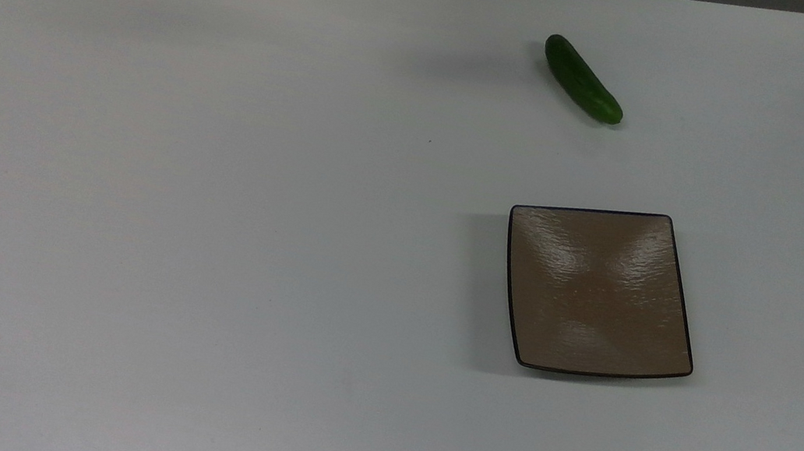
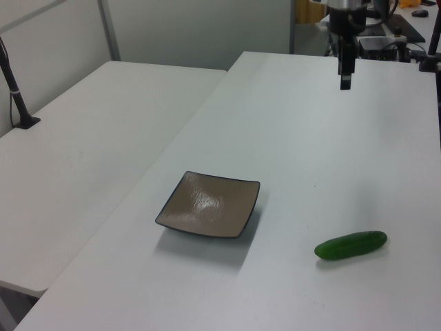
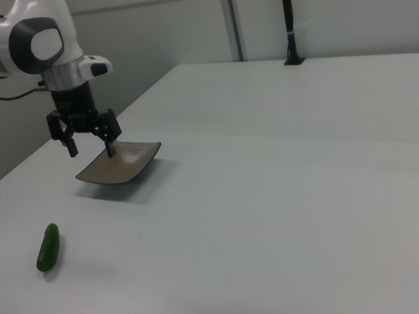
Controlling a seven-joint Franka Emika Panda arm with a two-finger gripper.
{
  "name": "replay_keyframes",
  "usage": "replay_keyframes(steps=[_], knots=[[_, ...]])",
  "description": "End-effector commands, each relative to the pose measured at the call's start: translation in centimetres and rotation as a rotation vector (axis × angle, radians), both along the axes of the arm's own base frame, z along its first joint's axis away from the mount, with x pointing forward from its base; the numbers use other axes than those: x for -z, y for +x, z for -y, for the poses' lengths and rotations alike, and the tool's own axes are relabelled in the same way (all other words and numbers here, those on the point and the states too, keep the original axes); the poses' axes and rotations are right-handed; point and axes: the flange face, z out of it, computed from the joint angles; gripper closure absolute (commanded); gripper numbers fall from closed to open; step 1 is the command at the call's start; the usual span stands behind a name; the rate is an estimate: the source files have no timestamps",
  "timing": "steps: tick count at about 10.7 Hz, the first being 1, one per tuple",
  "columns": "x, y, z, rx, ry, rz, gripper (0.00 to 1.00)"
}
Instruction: Cucumber placed on a ceramic plate
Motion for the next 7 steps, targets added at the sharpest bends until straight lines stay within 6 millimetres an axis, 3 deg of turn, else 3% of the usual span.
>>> replay_keyframes(steps=[1, 5, 6, 7], knots=[[1.1, -2.5, -4.6, -0.101, 0.025, -0.055, 0.00], [2.8, -7.5, -13.3, -0.285, -0.013, -0.109, 0.00], [4.2, -9.1, -15.6, -0.335, -0.028, -0.129, 0.00], [5.3, -9.9, -16.6, -0.351, -0.019, -0.136, 0.00]])
